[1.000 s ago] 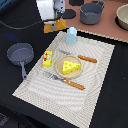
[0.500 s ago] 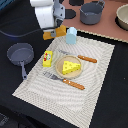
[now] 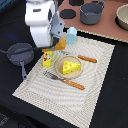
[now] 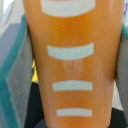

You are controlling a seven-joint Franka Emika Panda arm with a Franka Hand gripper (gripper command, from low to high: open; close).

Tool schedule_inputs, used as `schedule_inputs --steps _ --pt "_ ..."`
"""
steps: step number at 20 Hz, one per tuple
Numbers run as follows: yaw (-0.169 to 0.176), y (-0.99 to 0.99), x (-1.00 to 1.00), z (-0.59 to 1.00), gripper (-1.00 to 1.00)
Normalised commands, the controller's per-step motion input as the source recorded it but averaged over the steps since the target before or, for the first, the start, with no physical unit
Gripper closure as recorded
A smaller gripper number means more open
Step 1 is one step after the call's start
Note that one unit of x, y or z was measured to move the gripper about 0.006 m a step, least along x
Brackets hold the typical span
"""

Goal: Interact with the objects in diverse but meaningful ways.

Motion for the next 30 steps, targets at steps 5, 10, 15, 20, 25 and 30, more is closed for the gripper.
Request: schedule_inputs --steps 5,10,15,20,25,30 --pt "0.000 -0.76 0.45 -0.08 1.00" --pt "0.000 -0.74 0.43 -0.07 1.00" --pt "-0.005 -0.57 0.41 -0.07 1.00" --pt "-0.088 -0.11 0.74 0.06 1.00" --pt "-0.071 -0.06 0.62 0.01 1.00" --pt "-0.073 -0.04 0.58 0.32 -1.00"
